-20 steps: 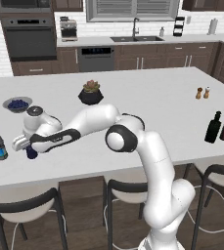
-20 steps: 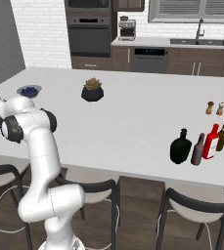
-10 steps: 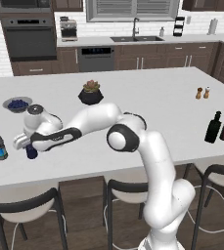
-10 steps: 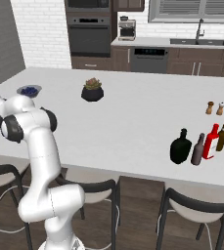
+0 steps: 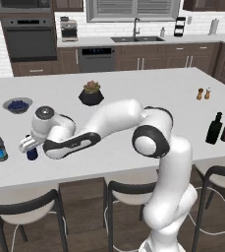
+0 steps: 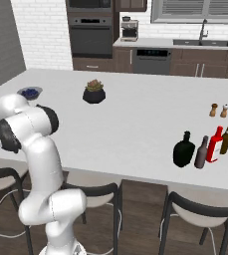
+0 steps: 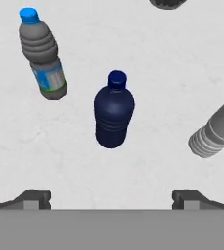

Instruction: Move the plastic bottles in the middle to the plastics group, and the glass bottles in the middle to the glass group.

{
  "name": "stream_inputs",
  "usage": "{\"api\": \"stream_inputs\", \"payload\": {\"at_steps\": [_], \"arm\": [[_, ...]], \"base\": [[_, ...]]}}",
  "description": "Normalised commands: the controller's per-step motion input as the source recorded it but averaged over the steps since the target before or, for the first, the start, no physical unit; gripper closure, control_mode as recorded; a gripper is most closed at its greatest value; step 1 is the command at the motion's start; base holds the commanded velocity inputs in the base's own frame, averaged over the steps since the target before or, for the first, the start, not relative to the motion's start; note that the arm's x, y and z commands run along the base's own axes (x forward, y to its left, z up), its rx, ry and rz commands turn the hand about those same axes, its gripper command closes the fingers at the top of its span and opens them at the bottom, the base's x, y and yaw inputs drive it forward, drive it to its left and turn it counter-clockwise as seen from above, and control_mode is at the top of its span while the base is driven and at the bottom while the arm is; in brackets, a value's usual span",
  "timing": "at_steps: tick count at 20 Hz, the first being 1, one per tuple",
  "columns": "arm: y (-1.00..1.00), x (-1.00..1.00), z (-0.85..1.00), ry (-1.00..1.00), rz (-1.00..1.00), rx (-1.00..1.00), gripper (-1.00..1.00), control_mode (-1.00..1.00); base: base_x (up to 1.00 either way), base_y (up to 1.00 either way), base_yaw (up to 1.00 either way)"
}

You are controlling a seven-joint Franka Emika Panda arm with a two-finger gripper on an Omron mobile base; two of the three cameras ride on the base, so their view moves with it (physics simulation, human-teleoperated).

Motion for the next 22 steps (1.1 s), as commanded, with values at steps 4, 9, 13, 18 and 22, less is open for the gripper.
{"api": "stream_inputs", "payload": {"at_steps": [4,9,13,18,22], "arm": [[-1.00,-1.00,0.00,-0.06,-0.11,0.13,-1.00,-1.00],[-1.00,-0.95,0.03,-0.03,-0.13,0.12,-1.00,-1.00],[-1.00,-0.68,0.65,0.00,-0.14,0.18,-1.00,-1.00],[-0.95,-0.47,1.00,0.00,-0.12,0.15,-1.00,-1.00],[-0.74,-0.17,0.51,0.05,-0.09,0.00,-1.00,-1.00]], "base": [[0.00,0.00,0.00],[0.00,0.00,0.00],[0.00,0.00,0.00],[0.00,0.00,0.00],[0.00,0.00,0.00]]}}
